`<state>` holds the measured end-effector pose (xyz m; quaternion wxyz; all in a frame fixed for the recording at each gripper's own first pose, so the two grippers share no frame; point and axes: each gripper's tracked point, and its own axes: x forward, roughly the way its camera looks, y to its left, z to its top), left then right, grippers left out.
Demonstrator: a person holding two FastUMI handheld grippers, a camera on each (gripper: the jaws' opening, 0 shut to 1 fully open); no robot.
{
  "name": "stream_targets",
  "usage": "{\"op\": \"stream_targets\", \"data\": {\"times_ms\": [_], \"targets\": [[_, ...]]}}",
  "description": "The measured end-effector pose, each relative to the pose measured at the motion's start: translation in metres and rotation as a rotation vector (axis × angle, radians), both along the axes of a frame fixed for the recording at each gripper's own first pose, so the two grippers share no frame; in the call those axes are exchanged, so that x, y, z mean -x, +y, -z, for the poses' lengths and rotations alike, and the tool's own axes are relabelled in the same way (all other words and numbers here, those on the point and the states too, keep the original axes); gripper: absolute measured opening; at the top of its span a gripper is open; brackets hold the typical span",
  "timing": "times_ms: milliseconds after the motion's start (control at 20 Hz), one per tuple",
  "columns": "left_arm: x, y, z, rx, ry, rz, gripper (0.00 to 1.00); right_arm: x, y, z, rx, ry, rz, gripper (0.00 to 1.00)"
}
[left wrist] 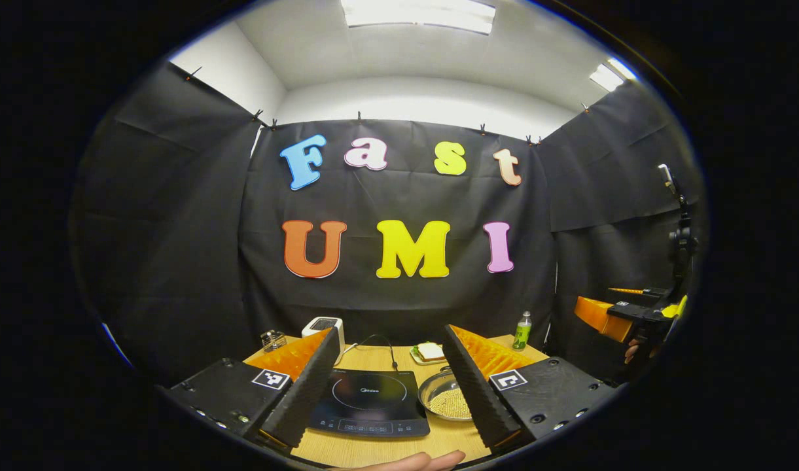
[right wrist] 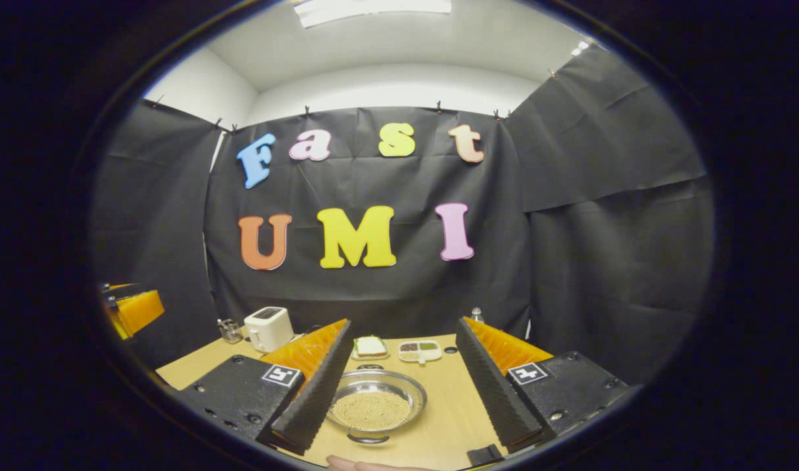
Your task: First push the handle of the pot to place it horizontally, then grasp the pot with both hands and set it on the induction cooktop.
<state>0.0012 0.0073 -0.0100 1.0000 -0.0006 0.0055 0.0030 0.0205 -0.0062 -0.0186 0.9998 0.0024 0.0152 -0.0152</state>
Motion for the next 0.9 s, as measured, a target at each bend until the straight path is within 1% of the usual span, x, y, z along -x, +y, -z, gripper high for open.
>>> {"op": "stream_targets", "data": {"times_ms": [250, 500, 550, 600, 650, 800, 850, 900], "targets": [[0.003, 0.007, -0.004, -0.010, -0.026, -0.014, 0.95, -0.013, 0.002, 0.018, -0.006, 0.040, -0.012, 0.95], [0.004, 0.012, 0.003, -0.025, -0.026, -0.024, 0.95, -0.027, 0.008, 0.046, 0.005, 0.107, -0.024, 0.94], [0.005, 0.014, 0.002, -0.025, -0.027, -0.027, 0.95, -0.029, 0.011, 0.052, 0.005, 0.123, -0.032, 0.95], [0.004, 0.015, 0.002, -0.023, -0.028, -0.030, 0.95, -0.032, 0.016, 0.058, 0.001, 0.137, -0.043, 0.99], [0.006, 0.015, 0.003, -0.020, -0.028, -0.031, 0.95, -0.035, 0.019, 0.064, 0.000, 0.155, -0.047, 0.97], [0.006, 0.017, 0.008, -0.015, -0.028, -0.031, 0.95, -0.044, 0.027, 0.089, 0.019, 0.215, -0.060, 0.85], [0.006, 0.017, 0.010, -0.017, -0.026, -0.030, 0.95, -0.048, 0.030, 0.097, 0.027, 0.235, -0.068, 0.74], [0.006, 0.018, 0.011, -0.020, -0.024, -0.032, 0.95, -0.050, 0.037, 0.107, 0.033, 0.259, -0.082, 0.72]]}}
